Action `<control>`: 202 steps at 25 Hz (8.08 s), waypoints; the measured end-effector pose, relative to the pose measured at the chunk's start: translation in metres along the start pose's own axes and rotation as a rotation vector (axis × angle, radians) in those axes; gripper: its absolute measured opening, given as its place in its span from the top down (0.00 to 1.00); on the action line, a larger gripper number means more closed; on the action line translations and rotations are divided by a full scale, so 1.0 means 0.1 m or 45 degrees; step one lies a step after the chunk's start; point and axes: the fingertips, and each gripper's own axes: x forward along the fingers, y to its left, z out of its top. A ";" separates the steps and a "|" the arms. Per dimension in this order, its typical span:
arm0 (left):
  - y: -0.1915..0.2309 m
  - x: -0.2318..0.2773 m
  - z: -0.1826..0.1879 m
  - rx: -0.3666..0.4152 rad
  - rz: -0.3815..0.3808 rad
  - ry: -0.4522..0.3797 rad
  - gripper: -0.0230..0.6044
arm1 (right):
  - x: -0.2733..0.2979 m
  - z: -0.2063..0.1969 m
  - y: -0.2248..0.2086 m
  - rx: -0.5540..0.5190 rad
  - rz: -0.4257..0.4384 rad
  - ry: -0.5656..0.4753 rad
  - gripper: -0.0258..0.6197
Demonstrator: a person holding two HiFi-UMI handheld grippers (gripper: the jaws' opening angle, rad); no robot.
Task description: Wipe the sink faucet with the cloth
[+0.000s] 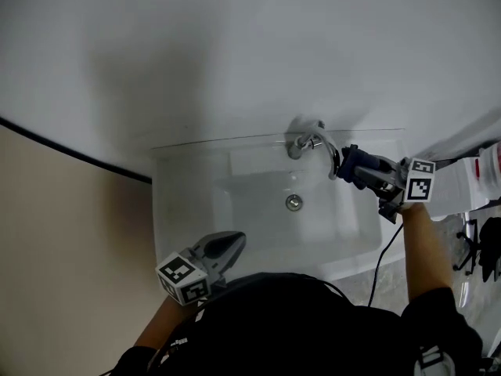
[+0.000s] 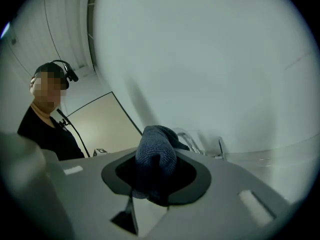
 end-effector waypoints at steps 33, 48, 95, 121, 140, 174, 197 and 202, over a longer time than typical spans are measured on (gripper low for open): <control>-0.21 0.38 0.03 0.019 0.067 0.137 0.98 | 0.90 -0.49 0.12 0.187 0.472 -0.113 0.76; -0.25 0.36 0.03 0.037 0.091 0.146 0.98 | 1.37 -0.43 0.16 0.049 0.257 -0.252 0.75; -0.18 0.30 -0.08 0.016 0.129 0.174 0.98 | 0.97 -0.91 -1.71 -0.633 -0.895 0.631 0.77; -0.22 0.23 -0.19 -0.017 0.100 0.180 0.98 | 0.93 -0.78 -1.91 -1.099 -0.906 1.451 0.77; -0.16 0.29 -0.19 -0.020 0.118 0.207 0.98 | 0.35 -0.68 -2.20 -0.089 -0.891 0.156 0.77; -0.13 0.25 -0.25 -0.026 0.131 0.206 0.98 | 1.20 -0.73 -1.76 -0.543 -0.703 0.904 0.78; -0.15 0.27 -0.35 -0.026 0.133 0.265 0.98 | 1.24 -1.45 -1.93 0.092 -0.899 0.130 0.77; -0.16 0.33 -0.35 -0.015 0.123 0.265 0.98 | 1.36 -1.41 -1.76 -0.136 -0.851 0.157 0.77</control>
